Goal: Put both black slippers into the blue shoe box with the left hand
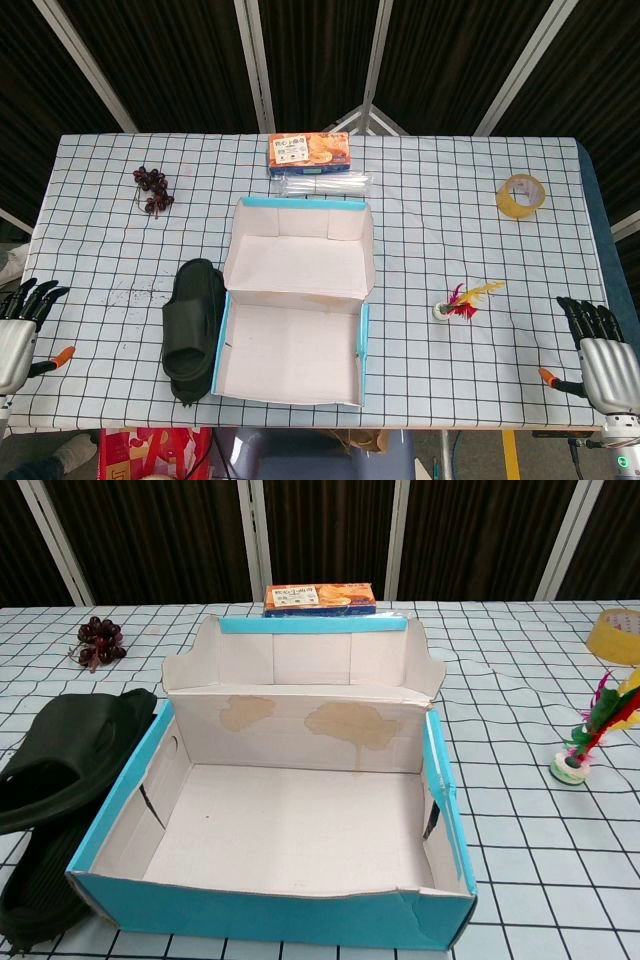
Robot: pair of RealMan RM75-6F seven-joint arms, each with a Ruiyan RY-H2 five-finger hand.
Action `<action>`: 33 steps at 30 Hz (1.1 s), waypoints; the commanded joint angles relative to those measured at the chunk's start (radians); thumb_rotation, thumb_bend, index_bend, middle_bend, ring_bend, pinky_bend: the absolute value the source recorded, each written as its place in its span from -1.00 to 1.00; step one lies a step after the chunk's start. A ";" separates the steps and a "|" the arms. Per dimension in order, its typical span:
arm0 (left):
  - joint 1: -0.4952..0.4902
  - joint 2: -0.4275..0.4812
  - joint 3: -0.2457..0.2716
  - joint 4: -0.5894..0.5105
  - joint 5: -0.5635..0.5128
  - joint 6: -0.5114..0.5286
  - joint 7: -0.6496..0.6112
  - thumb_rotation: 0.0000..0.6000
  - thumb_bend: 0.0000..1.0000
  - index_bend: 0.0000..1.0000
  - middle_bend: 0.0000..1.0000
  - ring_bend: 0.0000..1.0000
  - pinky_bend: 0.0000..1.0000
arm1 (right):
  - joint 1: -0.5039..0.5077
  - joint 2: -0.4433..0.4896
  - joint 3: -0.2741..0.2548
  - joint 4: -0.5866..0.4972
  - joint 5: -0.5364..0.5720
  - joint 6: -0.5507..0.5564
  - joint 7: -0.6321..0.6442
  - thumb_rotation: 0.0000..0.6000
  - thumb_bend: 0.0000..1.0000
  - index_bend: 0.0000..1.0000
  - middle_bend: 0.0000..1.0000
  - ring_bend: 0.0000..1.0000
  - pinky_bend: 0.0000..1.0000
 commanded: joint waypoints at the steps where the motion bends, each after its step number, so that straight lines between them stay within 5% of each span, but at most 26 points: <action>1: 0.000 -0.001 0.000 0.000 -0.001 -0.001 0.003 1.00 -0.65 -0.61 -0.74 -0.86 -0.66 | 0.000 0.001 0.000 0.000 0.000 0.001 0.000 1.00 -0.68 -0.94 -0.78 -0.89 -0.93; 33: -0.007 0.001 0.007 -0.011 -0.004 -0.024 -0.004 1.00 -0.67 -0.67 -0.74 -0.86 -0.66 | 0.000 0.002 -0.003 0.002 0.005 -0.007 0.004 1.00 -0.68 -0.94 -0.78 -0.90 -0.93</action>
